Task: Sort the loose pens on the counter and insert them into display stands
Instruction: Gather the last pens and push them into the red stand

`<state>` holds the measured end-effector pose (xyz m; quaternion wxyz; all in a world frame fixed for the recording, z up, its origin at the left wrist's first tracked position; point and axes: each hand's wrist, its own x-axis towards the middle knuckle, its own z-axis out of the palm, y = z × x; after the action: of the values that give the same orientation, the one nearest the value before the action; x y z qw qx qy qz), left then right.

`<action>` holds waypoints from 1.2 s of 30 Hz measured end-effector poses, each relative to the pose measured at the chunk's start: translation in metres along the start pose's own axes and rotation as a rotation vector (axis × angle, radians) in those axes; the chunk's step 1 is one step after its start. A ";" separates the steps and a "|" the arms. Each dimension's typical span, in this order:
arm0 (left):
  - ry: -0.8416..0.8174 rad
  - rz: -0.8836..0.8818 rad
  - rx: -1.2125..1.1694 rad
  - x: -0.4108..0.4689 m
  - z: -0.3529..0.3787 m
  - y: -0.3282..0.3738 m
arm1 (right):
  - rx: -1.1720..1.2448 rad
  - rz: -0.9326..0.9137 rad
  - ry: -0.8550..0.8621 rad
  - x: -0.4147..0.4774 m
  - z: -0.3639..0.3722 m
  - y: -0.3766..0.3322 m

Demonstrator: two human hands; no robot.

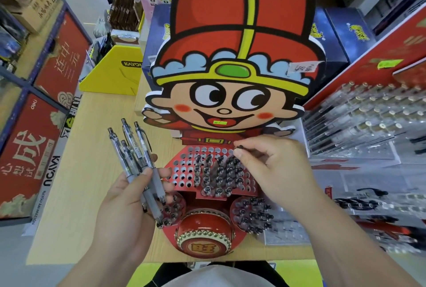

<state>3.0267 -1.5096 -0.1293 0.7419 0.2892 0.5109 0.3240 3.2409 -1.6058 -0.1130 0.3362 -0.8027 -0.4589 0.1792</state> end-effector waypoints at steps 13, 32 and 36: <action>-0.025 -0.001 -0.037 -0.006 0.001 -0.004 | -0.241 0.124 -0.370 0.030 -0.012 -0.022; -0.441 -0.159 0.137 -0.027 -0.018 0.011 | 0.499 0.325 -0.263 -0.016 -0.004 -0.075; -0.573 -0.170 0.186 -0.029 -0.017 0.013 | 0.654 0.400 -0.189 -0.023 0.011 -0.073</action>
<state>3.0005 -1.5226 -0.1079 0.8504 0.3915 0.3310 0.1181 3.1777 -1.5954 -0.0706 0.4889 -0.7067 -0.2413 0.4510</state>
